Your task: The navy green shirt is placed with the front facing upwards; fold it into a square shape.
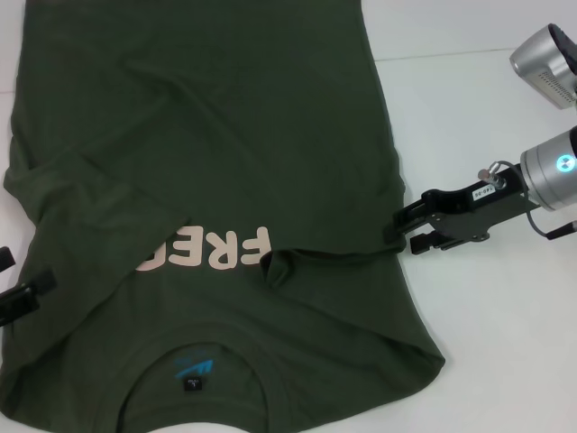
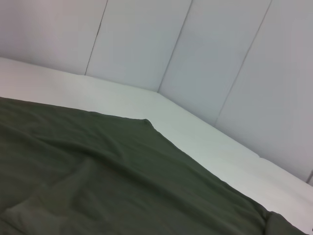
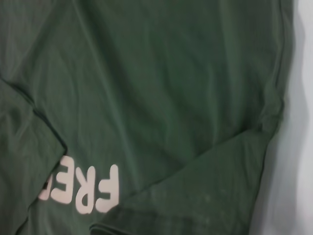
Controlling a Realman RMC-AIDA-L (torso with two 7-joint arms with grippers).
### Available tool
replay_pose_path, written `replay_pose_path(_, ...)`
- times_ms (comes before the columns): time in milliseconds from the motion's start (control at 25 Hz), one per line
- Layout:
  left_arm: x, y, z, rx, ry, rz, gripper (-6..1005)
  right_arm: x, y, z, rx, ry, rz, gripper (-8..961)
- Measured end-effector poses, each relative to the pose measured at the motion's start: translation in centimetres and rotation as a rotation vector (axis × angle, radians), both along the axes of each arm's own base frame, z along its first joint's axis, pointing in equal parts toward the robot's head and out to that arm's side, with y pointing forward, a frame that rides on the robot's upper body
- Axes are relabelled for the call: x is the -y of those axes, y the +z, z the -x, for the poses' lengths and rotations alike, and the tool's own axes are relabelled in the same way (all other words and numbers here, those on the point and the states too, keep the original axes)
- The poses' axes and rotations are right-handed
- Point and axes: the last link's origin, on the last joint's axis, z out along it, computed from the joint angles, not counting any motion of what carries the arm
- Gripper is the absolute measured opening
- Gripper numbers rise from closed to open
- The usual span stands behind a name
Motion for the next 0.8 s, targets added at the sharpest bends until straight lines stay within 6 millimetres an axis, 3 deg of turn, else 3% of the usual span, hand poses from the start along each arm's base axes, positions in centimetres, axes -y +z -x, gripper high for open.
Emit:
replay_pose_path(480, -0.1, 0.0, -0.1, 0.000, -0.004, 0.002, 886, -0.6, -0.9, 0.2, 0.005, -0.001, -0.045, 549)
replay_pose_path(800, -0.1, -0.1, -0.1, -0.001, -0.006, 0.003, 887, -0.6, -1.1, 0.7, -0.004, 0.015, -0.029, 401)
